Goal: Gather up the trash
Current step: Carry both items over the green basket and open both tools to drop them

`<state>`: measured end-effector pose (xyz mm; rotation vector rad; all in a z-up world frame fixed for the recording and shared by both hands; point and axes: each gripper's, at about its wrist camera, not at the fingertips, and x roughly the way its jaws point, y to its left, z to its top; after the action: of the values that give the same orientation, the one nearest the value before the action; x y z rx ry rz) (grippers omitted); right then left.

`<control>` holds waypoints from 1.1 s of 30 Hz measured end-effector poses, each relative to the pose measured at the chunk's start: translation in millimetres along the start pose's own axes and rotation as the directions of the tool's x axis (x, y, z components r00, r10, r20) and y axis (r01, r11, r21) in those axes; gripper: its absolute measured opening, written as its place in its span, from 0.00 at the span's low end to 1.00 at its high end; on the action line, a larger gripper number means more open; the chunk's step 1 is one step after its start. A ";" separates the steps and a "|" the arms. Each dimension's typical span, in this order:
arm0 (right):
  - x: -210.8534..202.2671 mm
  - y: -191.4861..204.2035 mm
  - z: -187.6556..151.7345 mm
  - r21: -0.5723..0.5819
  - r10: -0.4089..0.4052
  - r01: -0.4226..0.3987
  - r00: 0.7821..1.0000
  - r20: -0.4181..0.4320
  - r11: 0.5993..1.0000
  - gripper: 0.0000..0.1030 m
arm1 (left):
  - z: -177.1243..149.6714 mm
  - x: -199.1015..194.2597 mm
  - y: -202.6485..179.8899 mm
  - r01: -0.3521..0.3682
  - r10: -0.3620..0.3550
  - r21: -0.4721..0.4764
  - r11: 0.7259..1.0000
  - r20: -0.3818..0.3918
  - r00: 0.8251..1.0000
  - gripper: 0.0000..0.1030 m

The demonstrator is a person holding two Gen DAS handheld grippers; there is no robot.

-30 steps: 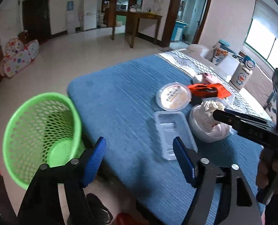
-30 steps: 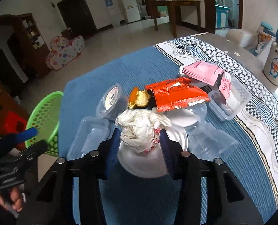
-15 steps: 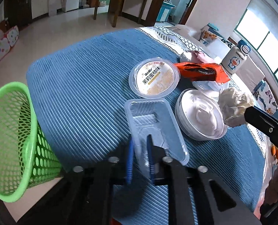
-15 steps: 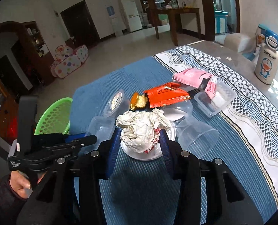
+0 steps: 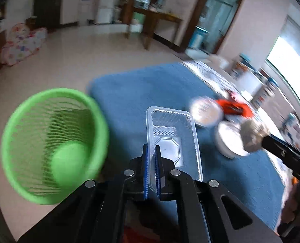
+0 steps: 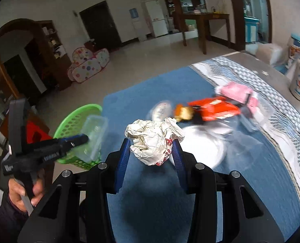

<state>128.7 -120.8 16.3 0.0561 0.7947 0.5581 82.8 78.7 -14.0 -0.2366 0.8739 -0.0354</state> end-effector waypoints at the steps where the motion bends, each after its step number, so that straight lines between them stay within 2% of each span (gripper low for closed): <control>1: 5.2 9.0 1.5 -0.012 0.014 -0.014 1.000 -0.005 1.000 0.41 | 1.6 -5.9 15.1 -0.039 0.039 -0.015 0.999 0.016 0.999 0.06; 3: 17.7 26.2 5.0 -0.031 0.042 -0.043 0.999 -0.016 0.999 0.41 | 4.1 -9.7 37.3 -0.082 0.083 -0.042 0.996 0.020 0.996 0.06; 7: 42.9 56.1 11.1 -0.065 0.088 -0.091 0.995 -0.040 0.994 0.41 | 5.1 -4.2 81.2 -0.205 0.206 -0.076 0.976 0.000 0.979 0.06; 12: 80.5 93.0 15.0 -0.099 0.136 -0.145 0.987 -0.091 0.985 0.41 | 1.4 16.3 118.2 -0.261 0.255 -0.109 0.959 -0.064 0.965 0.06; 18: 122.1 121.7 16.9 -0.110 0.167 -0.185 0.974 -0.155 0.977 0.41 | -5.4 29.9 153.3 -0.275 0.259 -0.166 0.947 -0.108 0.960 0.09; 22: 137.9 134.9 21.2 -0.112 0.183 -0.205 0.967 -0.179 0.972 0.41 | -10.1 31.0 166.8 -0.269 0.250 -0.192 0.944 -0.117 0.961 0.23; 26: 148.6 145.1 24.0 -0.120 0.192 -0.217 0.963 -0.192 0.969 0.41 | -14.1 27.6 171.7 -0.264 0.247 -0.212 0.941 -0.102 0.964 0.34; 33: 167.5 159.2 22.0 -0.134 0.213 -0.246 0.952 -0.221 0.960 0.43 | -19.5 5.3 186.0 -0.264 0.258 -0.260 0.929 -0.061 0.964 0.39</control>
<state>166.3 101.6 -38.6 -0.0587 0.9471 0.8587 59.1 255.4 -71.0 -0.3703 0.9296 0.3311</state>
